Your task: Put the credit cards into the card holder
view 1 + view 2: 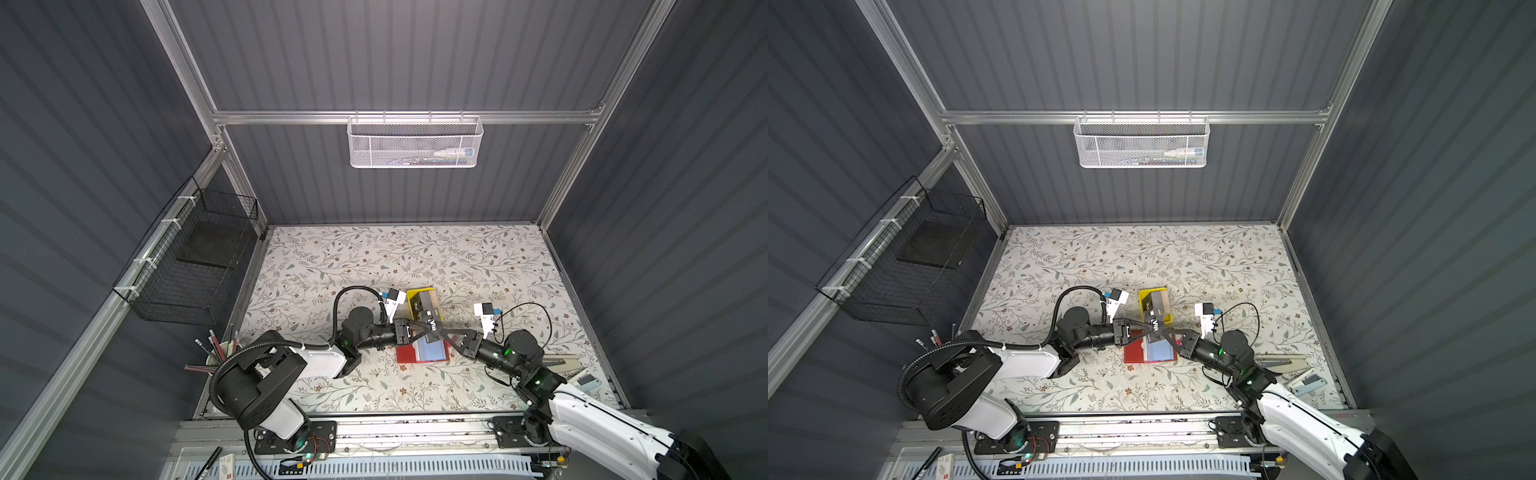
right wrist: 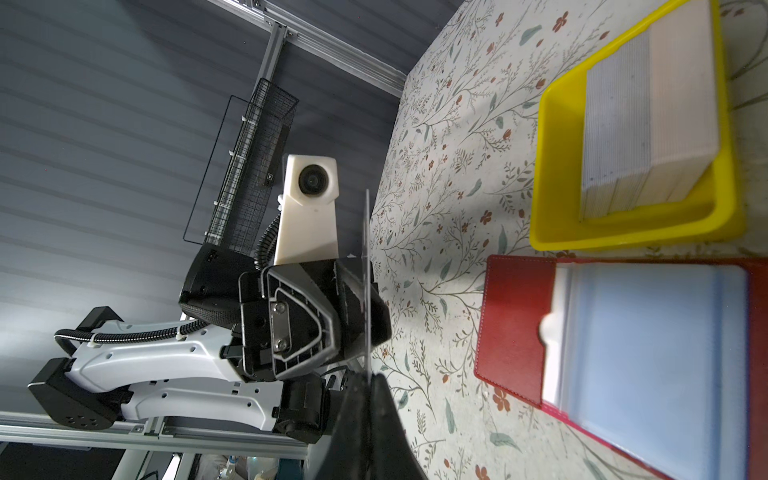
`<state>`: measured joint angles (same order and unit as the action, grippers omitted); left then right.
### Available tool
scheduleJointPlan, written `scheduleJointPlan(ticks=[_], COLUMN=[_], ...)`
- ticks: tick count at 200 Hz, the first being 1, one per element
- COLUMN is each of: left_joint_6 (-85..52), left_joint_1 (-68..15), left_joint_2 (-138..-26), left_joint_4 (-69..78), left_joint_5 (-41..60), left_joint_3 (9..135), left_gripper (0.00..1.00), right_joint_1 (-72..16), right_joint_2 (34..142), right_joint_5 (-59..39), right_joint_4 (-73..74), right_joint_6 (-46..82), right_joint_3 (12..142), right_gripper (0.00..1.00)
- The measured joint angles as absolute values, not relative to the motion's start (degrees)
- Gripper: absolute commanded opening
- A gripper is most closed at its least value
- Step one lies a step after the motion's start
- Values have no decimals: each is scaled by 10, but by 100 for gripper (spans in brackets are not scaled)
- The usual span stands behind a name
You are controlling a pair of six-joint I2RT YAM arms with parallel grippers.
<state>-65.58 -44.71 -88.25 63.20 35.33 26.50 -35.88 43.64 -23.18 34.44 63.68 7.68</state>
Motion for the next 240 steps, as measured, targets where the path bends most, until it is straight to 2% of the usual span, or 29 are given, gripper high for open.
scheduleJointPlan(ticks=[51,176,240], left_joint_6=[-674,-678,-675], left_joint_1=[-447,-447,-447], left_joint_2=[-899,-903,-903], left_joint_4=[661,667,650], left_joint_5=[345,335,325], left_joint_3=[265,265,261], left_gripper=[16,8,7], right_joint_1=[-358,-358,-358], right_joint_2=[437,443,441], right_joint_5=[-232,-231,-225], right_joint_4=[358,351,321], right_joint_6=[641,641,628], right_joint_3=[70,68,68], right_gripper=[9,13,19])
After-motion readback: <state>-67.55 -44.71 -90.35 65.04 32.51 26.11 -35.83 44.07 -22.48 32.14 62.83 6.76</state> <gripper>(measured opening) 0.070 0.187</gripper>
